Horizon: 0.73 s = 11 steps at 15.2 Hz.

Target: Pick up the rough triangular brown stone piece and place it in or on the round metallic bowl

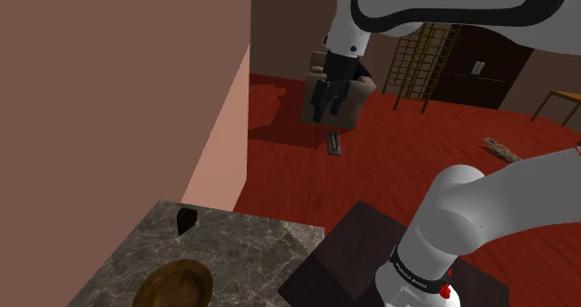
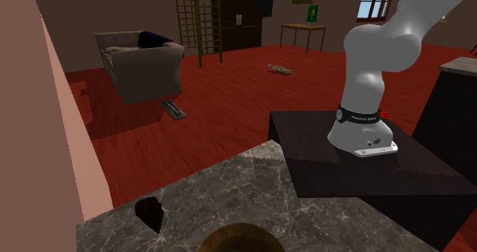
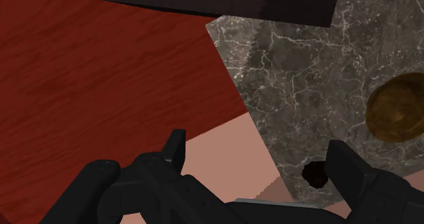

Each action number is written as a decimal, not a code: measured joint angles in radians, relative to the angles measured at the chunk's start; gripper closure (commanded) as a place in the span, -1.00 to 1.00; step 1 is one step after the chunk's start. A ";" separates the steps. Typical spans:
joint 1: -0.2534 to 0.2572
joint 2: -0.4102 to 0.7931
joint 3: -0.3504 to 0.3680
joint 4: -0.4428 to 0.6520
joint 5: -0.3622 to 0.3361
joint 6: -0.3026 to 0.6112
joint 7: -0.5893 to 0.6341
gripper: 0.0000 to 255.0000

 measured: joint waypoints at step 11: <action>0.038 0.170 0.103 -0.112 0.089 0.320 0.112 -1.00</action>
